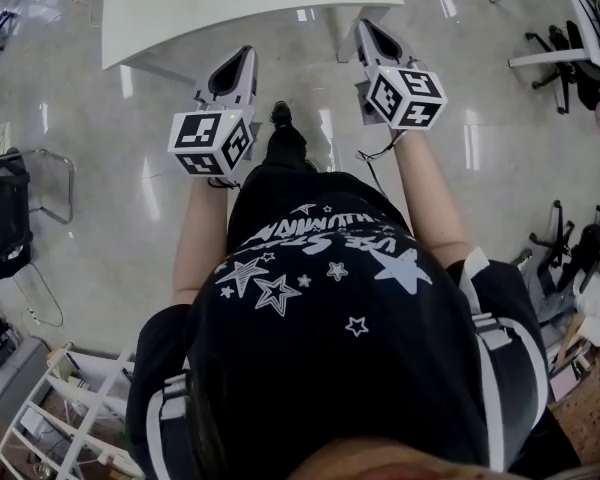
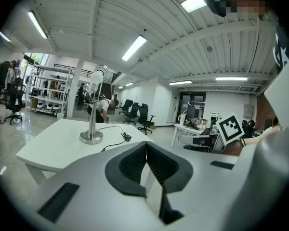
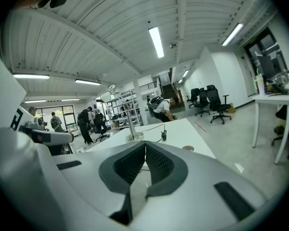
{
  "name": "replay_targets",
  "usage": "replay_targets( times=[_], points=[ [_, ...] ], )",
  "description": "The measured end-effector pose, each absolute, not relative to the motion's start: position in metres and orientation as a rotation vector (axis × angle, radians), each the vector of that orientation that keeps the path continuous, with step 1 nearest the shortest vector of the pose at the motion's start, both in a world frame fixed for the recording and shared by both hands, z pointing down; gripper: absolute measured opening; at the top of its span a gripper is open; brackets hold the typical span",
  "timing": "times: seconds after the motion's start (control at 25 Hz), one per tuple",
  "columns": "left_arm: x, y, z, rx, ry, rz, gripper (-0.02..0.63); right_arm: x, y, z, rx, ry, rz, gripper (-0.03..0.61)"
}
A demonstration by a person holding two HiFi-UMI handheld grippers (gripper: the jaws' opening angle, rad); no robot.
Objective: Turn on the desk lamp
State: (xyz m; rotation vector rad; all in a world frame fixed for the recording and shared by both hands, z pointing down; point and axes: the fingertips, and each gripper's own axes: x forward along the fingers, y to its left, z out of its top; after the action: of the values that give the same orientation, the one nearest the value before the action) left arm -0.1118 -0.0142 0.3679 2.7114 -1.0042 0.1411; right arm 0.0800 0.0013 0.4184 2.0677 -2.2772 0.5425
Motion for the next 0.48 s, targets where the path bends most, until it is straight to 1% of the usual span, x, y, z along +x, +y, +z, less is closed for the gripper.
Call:
replay_targets(
  times=[0.48],
  points=[
    [-0.064, -0.127, 0.372, 2.729, -0.873, 0.153, 0.011, 0.109, -0.108, 0.416, 2.107, -2.207, 0.542, 0.006]
  ],
)
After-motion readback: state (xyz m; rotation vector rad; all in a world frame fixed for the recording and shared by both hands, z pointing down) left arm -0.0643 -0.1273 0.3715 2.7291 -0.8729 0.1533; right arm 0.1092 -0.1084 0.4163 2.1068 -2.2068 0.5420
